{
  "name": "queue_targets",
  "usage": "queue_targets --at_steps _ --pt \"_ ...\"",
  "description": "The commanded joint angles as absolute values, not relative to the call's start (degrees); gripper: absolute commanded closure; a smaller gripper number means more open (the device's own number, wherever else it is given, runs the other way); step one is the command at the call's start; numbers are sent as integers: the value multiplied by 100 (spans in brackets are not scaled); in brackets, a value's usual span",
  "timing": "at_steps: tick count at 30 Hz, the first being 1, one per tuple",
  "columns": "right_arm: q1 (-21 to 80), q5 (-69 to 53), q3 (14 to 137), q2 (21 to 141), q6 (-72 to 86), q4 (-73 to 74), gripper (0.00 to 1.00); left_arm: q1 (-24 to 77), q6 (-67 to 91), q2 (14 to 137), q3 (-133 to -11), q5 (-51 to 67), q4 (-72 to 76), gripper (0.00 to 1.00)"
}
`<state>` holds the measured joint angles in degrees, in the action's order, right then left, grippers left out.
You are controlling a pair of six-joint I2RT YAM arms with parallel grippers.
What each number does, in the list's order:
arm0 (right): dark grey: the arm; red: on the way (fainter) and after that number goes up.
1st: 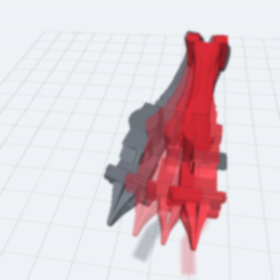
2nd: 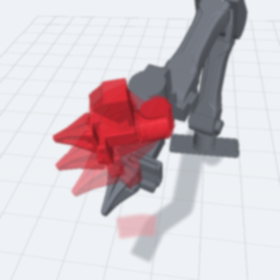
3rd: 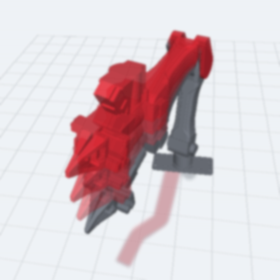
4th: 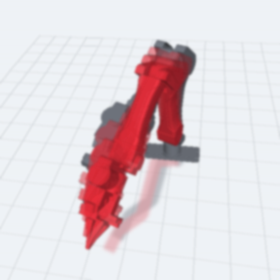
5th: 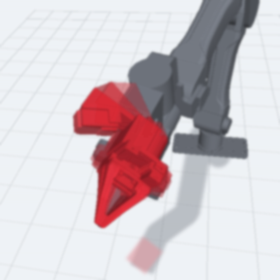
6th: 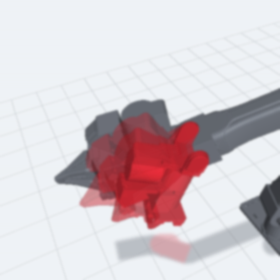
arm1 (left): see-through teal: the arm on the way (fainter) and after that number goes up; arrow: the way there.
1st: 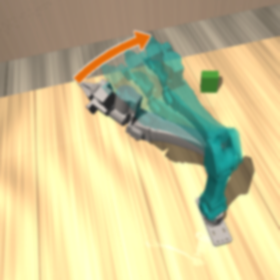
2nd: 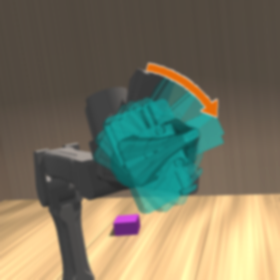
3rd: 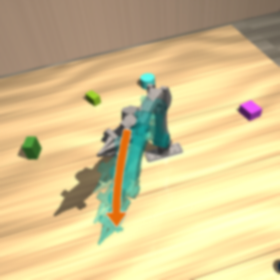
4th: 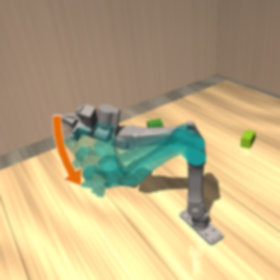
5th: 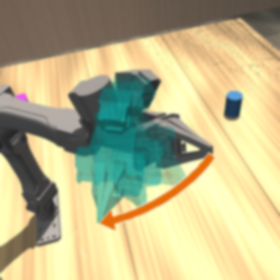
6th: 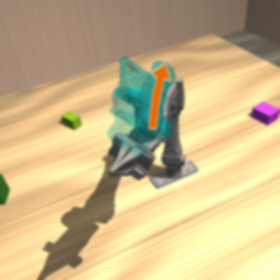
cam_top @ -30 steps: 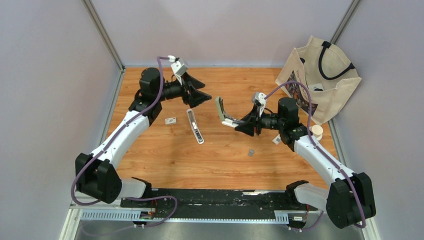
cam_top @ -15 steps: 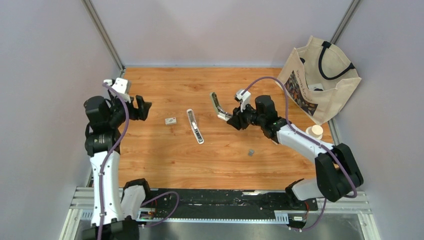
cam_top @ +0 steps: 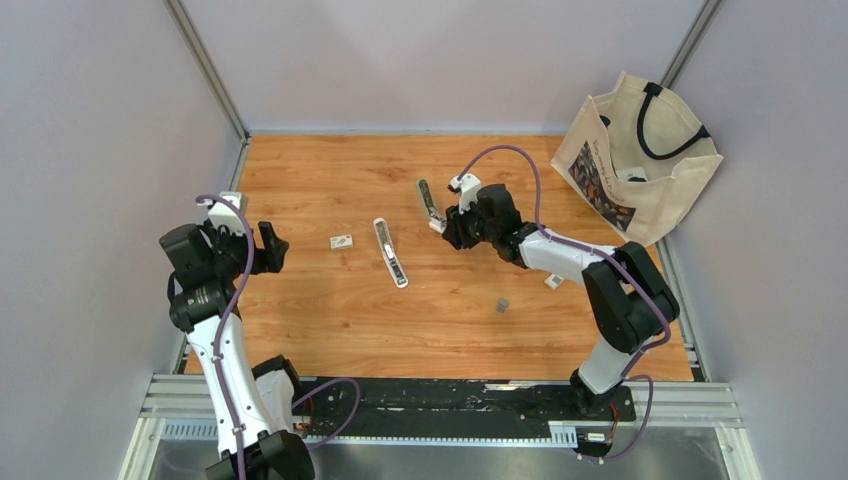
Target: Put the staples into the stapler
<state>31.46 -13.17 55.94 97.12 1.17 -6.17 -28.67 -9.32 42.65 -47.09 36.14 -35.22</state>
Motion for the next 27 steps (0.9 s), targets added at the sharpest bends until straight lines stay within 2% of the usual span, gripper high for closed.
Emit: queue_targets --at_steps 1,14,27 --pt "3260 -809 6038 9931 299 -862 100 -2918 -1028 4280 -4799 3876 -3454 15" --pt "3735 218 6425 10292 158 -352 100 -2927 -1090 4131 -4764 3832 -3384 15" --pt "3841 580 6223 10371 193 -211 100 -2927 -1099 4096 -4746 3823 -3340 14"
